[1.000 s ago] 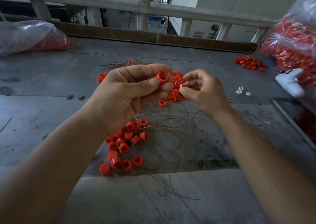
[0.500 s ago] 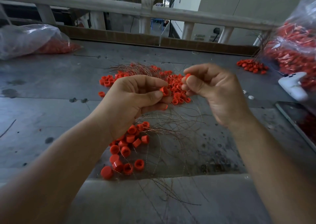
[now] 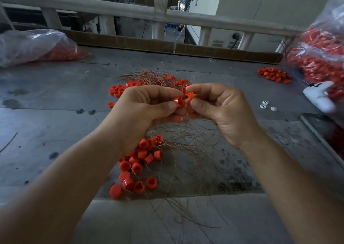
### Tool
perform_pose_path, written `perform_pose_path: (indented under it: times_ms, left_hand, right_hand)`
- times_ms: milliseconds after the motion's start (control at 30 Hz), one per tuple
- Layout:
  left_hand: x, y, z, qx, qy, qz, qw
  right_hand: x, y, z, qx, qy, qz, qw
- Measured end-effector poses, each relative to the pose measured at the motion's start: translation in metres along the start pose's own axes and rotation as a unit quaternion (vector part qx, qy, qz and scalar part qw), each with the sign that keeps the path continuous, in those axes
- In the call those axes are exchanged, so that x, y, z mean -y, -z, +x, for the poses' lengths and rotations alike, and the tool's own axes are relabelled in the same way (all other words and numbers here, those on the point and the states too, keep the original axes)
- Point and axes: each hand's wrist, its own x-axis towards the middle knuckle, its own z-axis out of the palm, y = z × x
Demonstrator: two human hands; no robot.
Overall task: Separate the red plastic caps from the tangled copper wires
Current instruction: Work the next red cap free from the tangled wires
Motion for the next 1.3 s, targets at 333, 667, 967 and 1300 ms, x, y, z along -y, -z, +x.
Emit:
perform_pose_path:
  times_ms: [333, 667, 967, 1300]
  left_hand:
    - [0.001, 0.001, 0.001, -0.001, -0.012, 0.021, 1.000]
    - [0.006, 0.001, 0.003, -0.019, -0.018, 0.057, 0.998]
    - [0.006, 0.002, 0.002, -0.017, -0.023, 0.111, 0.993]
    - [0.007, 0.000, 0.000, -0.020, -0.045, 0.130, 0.990]
  right_hand:
    - [0.001, -0.003, -0.001, 0.013, 0.028, -0.045, 0.999]
    - [0.000, -0.011, -0.002, -0.006, 0.081, -0.150, 0.985]
    - [-0.001, -0.013, -0.006, -0.025, 0.109, -0.213, 0.971]
    - [0.003, -0.012, -0.006, -0.033, 0.116, -0.248, 0.961]
